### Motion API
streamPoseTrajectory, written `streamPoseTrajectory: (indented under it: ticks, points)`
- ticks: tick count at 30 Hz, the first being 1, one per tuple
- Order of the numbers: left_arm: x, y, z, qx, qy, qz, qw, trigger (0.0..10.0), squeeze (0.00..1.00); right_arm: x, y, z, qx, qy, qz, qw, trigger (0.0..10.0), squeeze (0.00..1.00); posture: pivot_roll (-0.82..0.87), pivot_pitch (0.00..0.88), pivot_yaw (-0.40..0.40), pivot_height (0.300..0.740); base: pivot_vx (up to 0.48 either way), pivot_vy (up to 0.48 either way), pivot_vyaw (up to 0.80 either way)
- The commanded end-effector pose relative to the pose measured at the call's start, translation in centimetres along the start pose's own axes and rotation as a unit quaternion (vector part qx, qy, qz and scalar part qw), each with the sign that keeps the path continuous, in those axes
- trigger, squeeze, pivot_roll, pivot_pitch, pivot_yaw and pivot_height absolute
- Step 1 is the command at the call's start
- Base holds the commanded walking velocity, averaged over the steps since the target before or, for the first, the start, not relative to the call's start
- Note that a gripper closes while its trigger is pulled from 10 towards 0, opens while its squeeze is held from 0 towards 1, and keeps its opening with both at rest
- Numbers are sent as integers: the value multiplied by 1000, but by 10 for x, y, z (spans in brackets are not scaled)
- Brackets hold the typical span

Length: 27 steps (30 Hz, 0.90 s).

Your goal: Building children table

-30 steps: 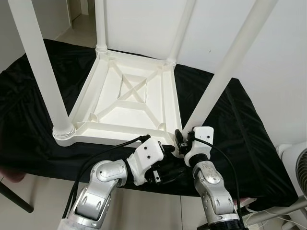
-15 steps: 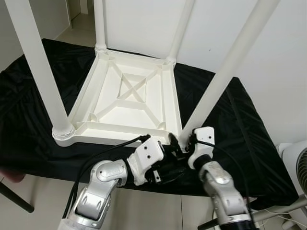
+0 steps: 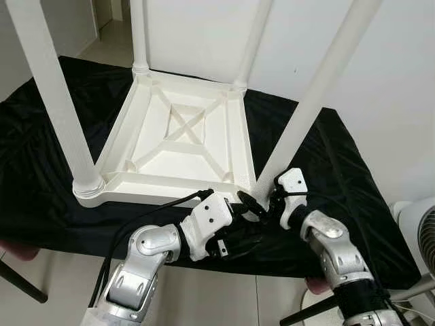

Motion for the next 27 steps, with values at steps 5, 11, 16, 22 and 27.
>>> streamPoseTrajectory:
  ticks: [5, 11, 16, 22, 27]
  points:
    - [9, -2, 2, 0, -1, 51, 999, 10000, 0, -1, 1, -12, 19, -5, 27, 999, 0, 0, -5, 27, -139, 740, 0, 0, 0]
    - [9, -2, 2, 0, 1, 52, 999, 10000, 0, 5, 4, -20, 17, -22, 35, 999, 0, 0, -6, 35, -139, 740, 0, 0, 0]
    - [7, -2, 0, 3, 4, 50, 999, 10000, 0, 8, 6, -16, -9, -44, -11, 999, 10000, 0, -13, 42, -136, 740, 0, 0, 0]
    - [9, -3, -2, 7, 3, 54, 999, 10000, 0, 1, 8, -12, -22, -64, -84, 994, 10000, 0, -17, 44, -134, 740, 0, 0, 0]
    - [10, -3, -2, 9, 0, 55, 998, 10000, 0, -3, 11, -6, -44, -84, -160, 983, 10000, 0, -22, 42, -133, 740, 0, 0, 0]
Point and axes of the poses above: a point about 5 cm out from each wrist's last joint towards the gripper, its own y axis pointing back from the gripper into the wrist, its own z axis along the axis of the wrist's last joint, x = y × z, the point moved 5 cm from there along -y, pointing out of the wrist towards the gripper, and after that the axes turned 5 degrees about -y, right-handed, at the moved point
